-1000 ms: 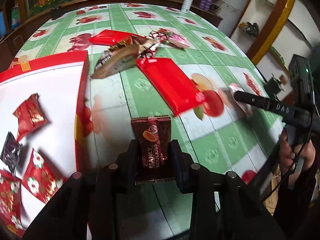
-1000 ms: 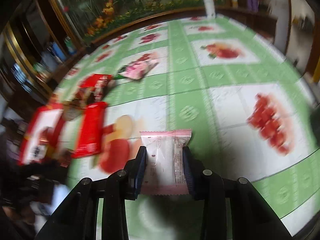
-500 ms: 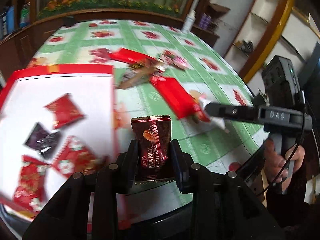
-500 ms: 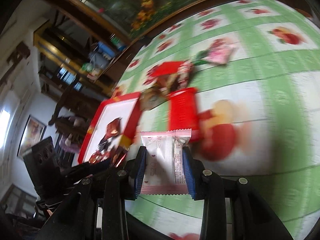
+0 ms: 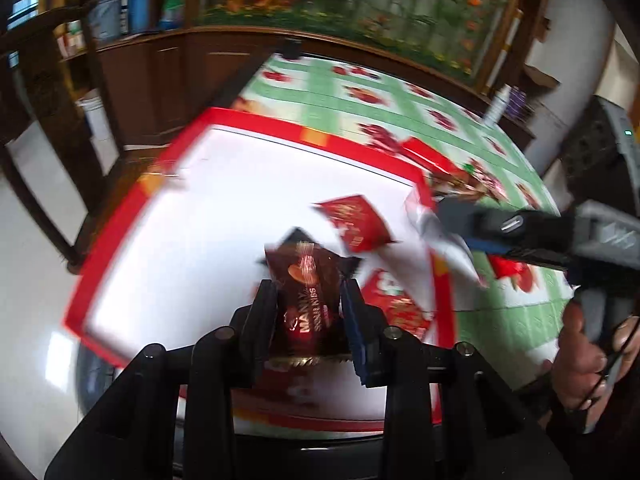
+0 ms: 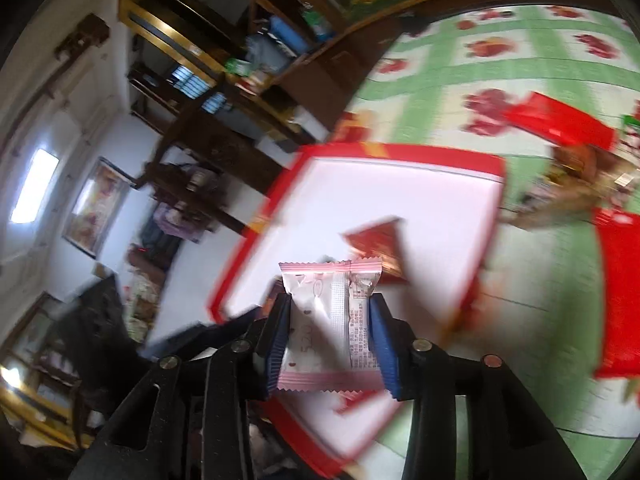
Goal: Organize snacks
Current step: 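Move both held packets over the tray and release them inside, then grasp the red rectangular packet with the right tool while the left grasps the brown-gold bag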
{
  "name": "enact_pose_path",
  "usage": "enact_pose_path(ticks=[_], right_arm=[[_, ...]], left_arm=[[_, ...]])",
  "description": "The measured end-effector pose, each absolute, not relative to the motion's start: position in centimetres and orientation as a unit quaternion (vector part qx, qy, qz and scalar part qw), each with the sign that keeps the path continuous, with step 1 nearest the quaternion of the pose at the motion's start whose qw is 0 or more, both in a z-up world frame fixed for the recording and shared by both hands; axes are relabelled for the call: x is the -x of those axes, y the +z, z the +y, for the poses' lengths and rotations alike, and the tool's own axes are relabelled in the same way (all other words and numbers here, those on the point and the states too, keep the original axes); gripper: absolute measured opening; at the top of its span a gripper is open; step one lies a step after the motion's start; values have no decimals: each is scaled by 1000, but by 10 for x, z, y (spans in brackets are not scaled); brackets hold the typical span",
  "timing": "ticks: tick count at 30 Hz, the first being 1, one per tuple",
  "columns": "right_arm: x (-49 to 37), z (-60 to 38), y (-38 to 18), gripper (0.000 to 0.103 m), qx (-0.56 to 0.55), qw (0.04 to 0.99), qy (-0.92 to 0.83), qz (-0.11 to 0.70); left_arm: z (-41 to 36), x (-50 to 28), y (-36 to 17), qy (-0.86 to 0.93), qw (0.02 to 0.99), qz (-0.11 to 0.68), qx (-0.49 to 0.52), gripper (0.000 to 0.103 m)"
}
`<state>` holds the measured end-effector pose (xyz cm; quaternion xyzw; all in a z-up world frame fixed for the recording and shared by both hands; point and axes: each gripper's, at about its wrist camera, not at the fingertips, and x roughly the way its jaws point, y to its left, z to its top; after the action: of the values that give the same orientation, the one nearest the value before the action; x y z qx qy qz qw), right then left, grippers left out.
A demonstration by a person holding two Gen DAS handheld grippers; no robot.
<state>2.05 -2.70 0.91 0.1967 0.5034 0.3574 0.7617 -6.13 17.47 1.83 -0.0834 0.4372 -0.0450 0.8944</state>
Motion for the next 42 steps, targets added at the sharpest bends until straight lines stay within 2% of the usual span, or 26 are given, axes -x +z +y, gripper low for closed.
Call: enact_pose_path(ticks=[1,4,9,14,19,21,22,24,27,28,30,37,38,40,42], right_arm=[[-21,-27,12,57,-202,764,360,496],[-20,-45,21,58,-205,799,330,459],[-15,-108,16,59,-208,843,228,441],[-2,-169,0,60,-129,882,67,448],[1,-186,-16,60,-113,874,53,470],[-4,-176,-16,66,-98,872,57,475],[-6,-171,-18,71,-88,871,61,479],[-9,-155,-23,73,-62,867,74,489],[-19,-133,-34,72,-23,867,71,493],[-22,-129,-37,67,-7,868,61,493],[-21,-123,-38,48,27,876,40,479],[-10,-180,-37,49,2,874,26,486],[-6,-191,-37,49,1,874,21,486],[2,-214,-36,49,-6,875,4,485],[11,-233,-35,49,-12,876,-3,482]], left_arm=[[178,62,19,-40,895,435,86,34],[181,63,19,-39,896,432,92,44],[168,61,15,-69,889,442,97,44],[140,60,13,-103,882,453,81,50],[119,62,15,-129,879,454,67,50],[115,63,17,-131,879,454,63,51],[113,64,18,-130,879,454,62,54],[112,64,19,-124,880,454,61,60],[108,63,20,-122,880,456,58,60],[106,63,21,-122,880,456,56,60],[99,62,26,-125,882,452,42,60],[47,38,41,-174,893,410,-66,61],[41,33,41,-184,892,406,-78,62],[20,16,40,-211,887,393,-119,73],[4,2,37,-223,882,387,-148,73]])
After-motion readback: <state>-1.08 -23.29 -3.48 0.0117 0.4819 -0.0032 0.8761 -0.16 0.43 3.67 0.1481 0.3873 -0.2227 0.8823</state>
